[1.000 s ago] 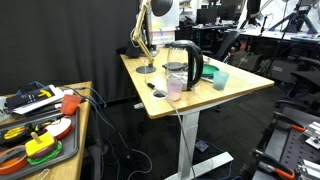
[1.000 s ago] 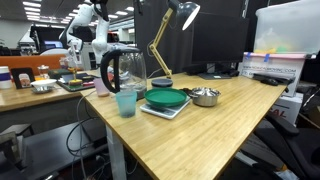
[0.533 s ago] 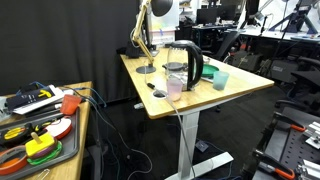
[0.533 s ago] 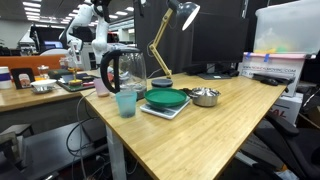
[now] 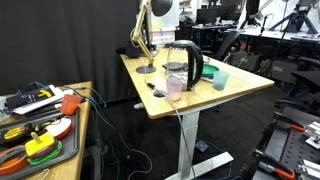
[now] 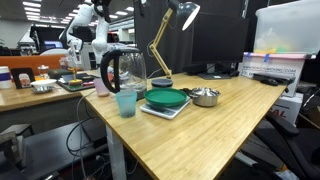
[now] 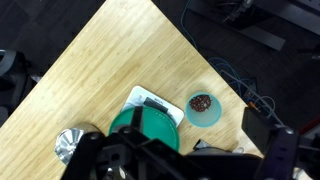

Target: Move the blue cup to the right

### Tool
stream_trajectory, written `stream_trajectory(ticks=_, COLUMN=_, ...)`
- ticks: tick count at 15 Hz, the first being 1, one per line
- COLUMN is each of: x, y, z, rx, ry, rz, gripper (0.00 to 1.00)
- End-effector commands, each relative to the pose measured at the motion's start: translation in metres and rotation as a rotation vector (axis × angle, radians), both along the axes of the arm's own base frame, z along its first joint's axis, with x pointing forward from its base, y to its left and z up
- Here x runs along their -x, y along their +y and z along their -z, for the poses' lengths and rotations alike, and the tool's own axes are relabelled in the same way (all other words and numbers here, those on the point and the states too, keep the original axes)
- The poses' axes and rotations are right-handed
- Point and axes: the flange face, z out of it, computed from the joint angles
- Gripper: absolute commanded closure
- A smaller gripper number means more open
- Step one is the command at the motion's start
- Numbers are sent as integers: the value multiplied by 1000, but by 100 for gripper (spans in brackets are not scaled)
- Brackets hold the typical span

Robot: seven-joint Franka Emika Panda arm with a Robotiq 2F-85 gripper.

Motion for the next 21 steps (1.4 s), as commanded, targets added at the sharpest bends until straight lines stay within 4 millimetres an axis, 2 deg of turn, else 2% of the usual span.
stream_trajectory(ticks=1, x=-5, y=-6, z=-3, rx=-10, ry=-25, rz=21, gripper=0)
stream_trajectory(ticks=6, x=-27, y=-28, z=-15, rx=-129, ry=-174, rz=62, gripper=0)
stream_trajectory(ticks=9, x=-42, y=-56, z=-2, rx=-132, ry=-158, rz=136, gripper=0)
stream_trajectory(ticks=10, x=-28, y=-42, z=-9, rx=-124, ry=-169, rz=109, gripper=0)
stream_trajectory(ticks=12, x=-31, y=-47, z=-2, rx=-122, ry=-153, rz=119, gripper=0)
stream_trajectory(ticks=18, x=-30, y=-42, z=-8, rx=-121, ry=-164, rz=111, gripper=0)
stream_trajectory(ticks=21, x=-37, y=-49, z=7, rx=-99, ry=-105, rz=113, gripper=0)
